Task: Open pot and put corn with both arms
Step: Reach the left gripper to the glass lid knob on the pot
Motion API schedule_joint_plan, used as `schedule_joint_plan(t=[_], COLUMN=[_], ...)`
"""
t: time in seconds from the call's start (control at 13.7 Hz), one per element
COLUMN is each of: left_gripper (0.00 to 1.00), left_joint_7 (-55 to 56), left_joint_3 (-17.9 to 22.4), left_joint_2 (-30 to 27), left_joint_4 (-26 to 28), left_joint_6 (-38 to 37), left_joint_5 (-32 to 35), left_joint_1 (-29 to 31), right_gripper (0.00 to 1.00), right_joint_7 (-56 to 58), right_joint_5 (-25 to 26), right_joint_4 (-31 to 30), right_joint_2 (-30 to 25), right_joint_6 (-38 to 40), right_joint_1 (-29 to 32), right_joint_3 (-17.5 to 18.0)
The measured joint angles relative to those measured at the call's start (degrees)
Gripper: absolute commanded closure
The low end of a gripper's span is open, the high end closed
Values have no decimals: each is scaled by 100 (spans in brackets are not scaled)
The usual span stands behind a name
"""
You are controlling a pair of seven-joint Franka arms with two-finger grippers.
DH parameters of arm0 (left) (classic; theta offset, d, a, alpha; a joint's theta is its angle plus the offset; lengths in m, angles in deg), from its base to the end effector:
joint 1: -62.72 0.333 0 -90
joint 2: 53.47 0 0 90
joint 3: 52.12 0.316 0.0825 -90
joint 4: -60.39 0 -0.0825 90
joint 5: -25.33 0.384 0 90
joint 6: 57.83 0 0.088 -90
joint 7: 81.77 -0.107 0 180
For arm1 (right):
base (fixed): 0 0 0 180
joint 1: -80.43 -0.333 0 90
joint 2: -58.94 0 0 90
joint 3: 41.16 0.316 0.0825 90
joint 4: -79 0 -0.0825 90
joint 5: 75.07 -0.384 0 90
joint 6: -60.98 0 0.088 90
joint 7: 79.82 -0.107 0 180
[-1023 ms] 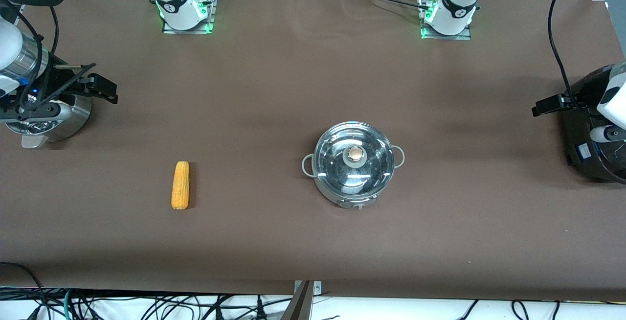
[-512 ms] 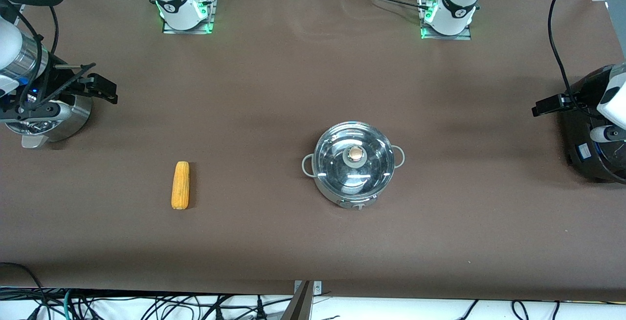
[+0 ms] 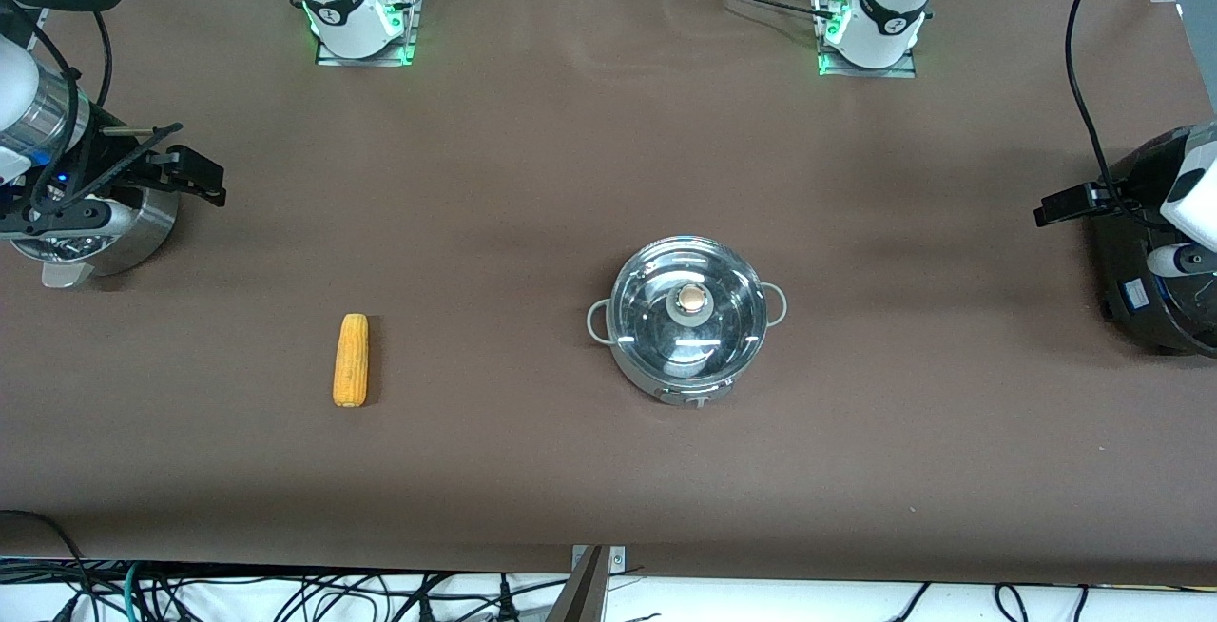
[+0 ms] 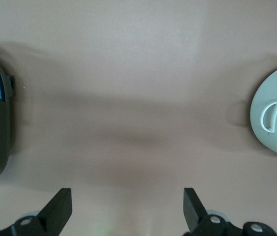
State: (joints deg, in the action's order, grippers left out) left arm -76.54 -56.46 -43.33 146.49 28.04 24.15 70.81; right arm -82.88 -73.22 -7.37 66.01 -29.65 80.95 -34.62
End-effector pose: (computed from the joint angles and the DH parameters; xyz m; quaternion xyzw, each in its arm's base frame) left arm 0.5934 0.0401 0.5491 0.9927 0.0781 -0.0903 0.0158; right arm 0.5890 0.0546 0.5850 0.9993 0.0261 -0.0233 0.0110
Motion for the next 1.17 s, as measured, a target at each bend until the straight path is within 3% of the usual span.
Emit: schedule_joint_plan(t=[0.51,0.66,0.95,1.17], left_gripper=[0,0,0,0], left_joint_7=[620,765,1495,1706], left_joint_3=[-22,-27,-33,-37], left_joint_2=[207,480,1329,1711], left_joint_4=[-213,-375,-1239,-1557], left_joint_6=[36,100,204,481], left_joint_5=[0,0,-13,-510], left_joint_1=[-397,-640,-1151,-1363], right_gripper=[0,0,0,0], right_joint_7=[0,0,0,0], right_joint_5=[13,15,22,27], right_joint_4=[24,25,26,26], right_joint_2=[0,0,0,6], right_joint_6=[-49,-51,-74,-109], right_joint_1=[-2,-3,-2,0], right_joint_3=[2,3,2,0])
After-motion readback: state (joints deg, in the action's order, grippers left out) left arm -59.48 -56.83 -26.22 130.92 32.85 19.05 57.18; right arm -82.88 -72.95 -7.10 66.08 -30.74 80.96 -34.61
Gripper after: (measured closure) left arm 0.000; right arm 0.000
